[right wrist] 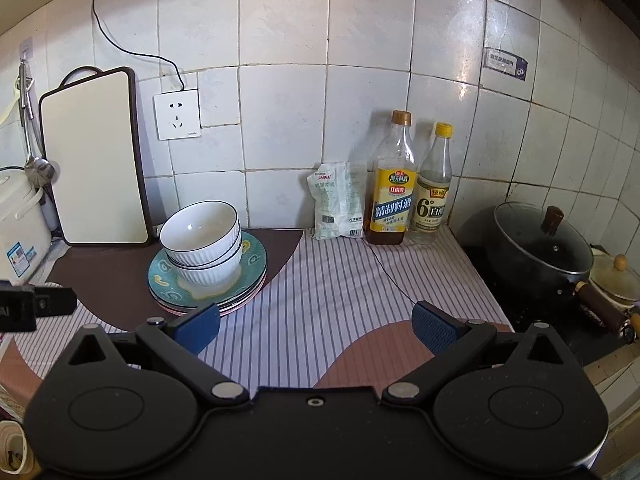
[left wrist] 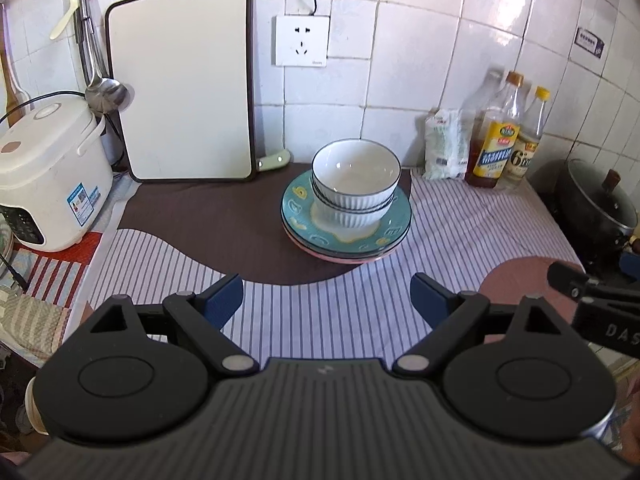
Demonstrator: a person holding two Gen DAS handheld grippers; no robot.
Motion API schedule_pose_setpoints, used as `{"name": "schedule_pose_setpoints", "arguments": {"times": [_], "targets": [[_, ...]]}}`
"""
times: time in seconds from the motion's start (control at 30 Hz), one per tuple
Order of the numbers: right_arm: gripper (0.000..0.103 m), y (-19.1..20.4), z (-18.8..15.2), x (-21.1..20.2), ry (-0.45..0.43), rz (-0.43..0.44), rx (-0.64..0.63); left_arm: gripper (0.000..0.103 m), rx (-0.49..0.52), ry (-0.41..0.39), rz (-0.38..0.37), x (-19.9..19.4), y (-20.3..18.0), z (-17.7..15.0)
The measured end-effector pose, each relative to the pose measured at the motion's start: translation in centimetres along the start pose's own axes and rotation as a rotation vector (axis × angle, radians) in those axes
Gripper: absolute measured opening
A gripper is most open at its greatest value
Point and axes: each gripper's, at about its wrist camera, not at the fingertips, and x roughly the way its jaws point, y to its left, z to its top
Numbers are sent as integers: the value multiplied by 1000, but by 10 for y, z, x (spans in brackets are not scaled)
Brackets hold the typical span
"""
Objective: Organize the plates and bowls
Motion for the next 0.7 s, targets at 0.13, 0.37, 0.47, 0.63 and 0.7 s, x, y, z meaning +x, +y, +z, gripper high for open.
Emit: {"name": "schedule_pose_setpoints", "arguments": {"times": [0.13,0.37,0.47,0.63,0.7], "targets": [[103,0,-2,0,1,3,2,93,15,11,8,4,0,-2],[103,1,-3,0,2,5,-7,96,3,-16,20,1,0,-4],[103,2,-3,-1,-1,2,-14,96,-7,-36,48,0,0,-5],[103,2,-3,-2,-4,0,-16,96,9,-57,62,-4,-3,-8],[103,2,-3,-3,-3,1,-19,96,1,-58,58,-4,-2,-8]]}}
